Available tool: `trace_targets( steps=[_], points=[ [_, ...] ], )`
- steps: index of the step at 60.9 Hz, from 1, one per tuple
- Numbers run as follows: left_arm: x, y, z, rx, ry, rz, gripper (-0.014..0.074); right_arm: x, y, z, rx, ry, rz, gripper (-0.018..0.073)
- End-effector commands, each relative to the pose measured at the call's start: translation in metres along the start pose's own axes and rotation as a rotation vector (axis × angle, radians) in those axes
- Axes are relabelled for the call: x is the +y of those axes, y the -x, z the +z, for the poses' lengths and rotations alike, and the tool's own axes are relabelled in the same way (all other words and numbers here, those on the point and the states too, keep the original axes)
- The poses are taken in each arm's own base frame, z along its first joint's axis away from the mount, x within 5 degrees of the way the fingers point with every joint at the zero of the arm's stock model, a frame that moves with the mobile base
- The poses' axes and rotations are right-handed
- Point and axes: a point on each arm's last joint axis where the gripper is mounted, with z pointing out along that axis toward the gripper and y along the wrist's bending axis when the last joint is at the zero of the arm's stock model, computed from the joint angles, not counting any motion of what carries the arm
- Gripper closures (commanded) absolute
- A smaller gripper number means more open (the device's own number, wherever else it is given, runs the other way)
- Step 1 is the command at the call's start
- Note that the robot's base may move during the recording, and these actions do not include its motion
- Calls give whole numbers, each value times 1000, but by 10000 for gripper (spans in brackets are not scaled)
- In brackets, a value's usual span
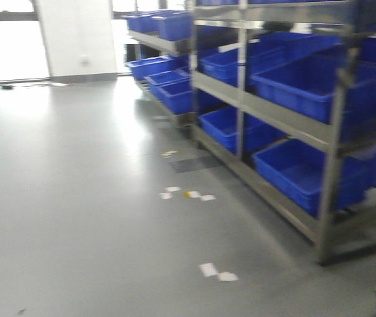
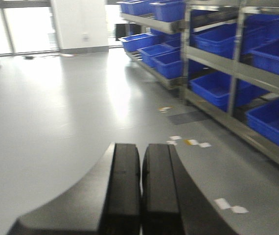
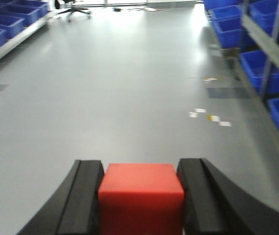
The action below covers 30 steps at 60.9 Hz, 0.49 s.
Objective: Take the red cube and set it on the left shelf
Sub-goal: 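Drive the base to the shelving while holding the red cube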
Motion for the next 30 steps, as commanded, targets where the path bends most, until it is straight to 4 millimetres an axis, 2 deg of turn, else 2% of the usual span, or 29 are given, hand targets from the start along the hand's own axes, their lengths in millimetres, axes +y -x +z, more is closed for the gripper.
trace_targets(
  steps=[1, 30],
  points=[
    [0, 1, 0, -80, -4, -6, 495, 0, 16, -3, -106, -4, -6, 386],
    [0, 1, 0, -80, -4, -6, 495, 0, 16, -3, -106, -4, -6, 386]
  ],
)
